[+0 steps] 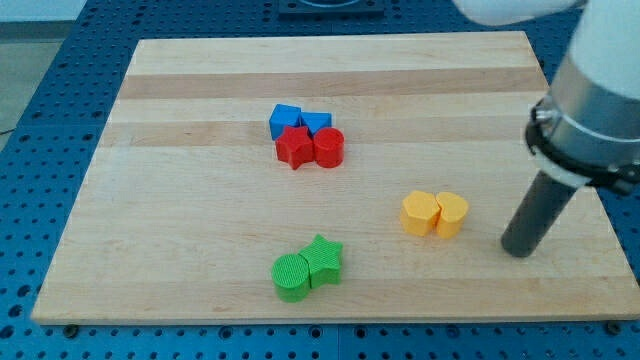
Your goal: Move yellow heart along with yellow hexagon closer to the green star
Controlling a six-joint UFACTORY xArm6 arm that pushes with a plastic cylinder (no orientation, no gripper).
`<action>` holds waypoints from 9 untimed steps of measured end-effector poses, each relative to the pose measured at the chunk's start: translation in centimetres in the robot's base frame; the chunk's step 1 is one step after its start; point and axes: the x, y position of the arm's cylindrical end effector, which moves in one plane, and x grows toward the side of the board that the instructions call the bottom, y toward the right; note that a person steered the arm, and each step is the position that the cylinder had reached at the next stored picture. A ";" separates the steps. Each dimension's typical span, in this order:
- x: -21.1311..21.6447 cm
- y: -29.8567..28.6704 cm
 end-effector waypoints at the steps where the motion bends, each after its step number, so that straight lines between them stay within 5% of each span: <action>1: -3.8 -0.8; 3: -3.1 -9.9; 5: -2.7 -4.2; 7: 3.8 -3.4; 9: -0.7 -10.3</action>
